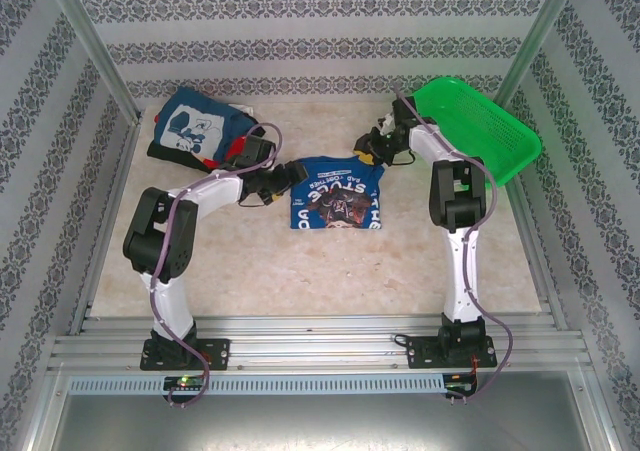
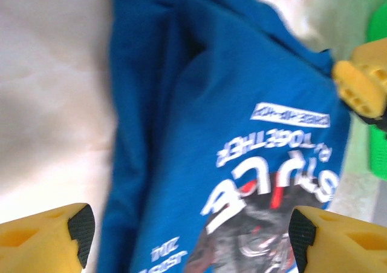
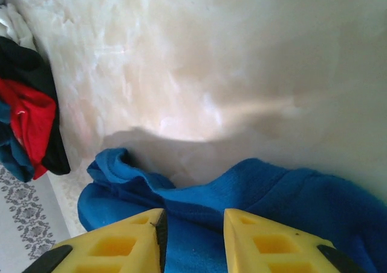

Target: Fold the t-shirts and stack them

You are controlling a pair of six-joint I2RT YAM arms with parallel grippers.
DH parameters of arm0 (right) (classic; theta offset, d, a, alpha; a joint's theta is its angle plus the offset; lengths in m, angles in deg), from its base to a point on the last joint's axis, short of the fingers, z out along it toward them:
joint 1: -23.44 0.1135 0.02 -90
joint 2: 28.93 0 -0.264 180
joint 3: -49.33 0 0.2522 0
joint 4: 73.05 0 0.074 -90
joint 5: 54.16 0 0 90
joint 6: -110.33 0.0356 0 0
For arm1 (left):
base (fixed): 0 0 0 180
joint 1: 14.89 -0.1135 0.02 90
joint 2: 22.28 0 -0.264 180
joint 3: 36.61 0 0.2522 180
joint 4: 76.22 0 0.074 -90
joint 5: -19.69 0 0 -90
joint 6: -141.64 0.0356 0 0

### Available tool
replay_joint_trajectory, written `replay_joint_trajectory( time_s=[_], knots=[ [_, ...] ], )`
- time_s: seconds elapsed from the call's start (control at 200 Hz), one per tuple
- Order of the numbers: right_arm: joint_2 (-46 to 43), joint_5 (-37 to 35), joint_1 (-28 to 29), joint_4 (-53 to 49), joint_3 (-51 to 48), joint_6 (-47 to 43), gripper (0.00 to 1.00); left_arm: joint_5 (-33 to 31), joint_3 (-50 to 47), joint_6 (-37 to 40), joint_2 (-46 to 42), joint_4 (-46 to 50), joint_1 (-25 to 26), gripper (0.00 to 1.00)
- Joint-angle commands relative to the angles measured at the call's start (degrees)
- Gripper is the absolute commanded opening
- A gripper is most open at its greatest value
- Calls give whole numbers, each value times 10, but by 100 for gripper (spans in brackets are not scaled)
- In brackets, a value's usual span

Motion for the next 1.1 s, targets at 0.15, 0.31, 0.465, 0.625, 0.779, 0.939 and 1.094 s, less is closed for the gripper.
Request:
replay_joint_trajectory(
  time_s=[0.15, 0.31, 0.465, 0.625, 0.779, 0.939, 1.094],
  knots=[
    [-60, -34, 0, -36, 7, -48, 42, -13, -32, -1, -3, -23, 21, 89],
    [-136, -30, -4, -50, 1, -66, 52, -22, -32, -13, 19, -49, 33, 89],
    [-218, 0, -3, -46, -62, -73, 56, -37, -2, -6, 51, -7, 47, 88],
    [-304, 22, 3, -10, -179, -65, 58, -76, 46, 7, 83, 50, 69, 86],
    [-370, 36, -1, 16, -279, -59, 58, -104, 94, 11, 122, 99, 93, 81],
    [-415, 58, -9, 25, -345, -61, 57, -150, 148, 27, 154, 150, 113, 69],
    [-449, 69, -15, 35, -405, -66, 57, -160, 255, 59, 213, 201, 137, 64]
  ],
)
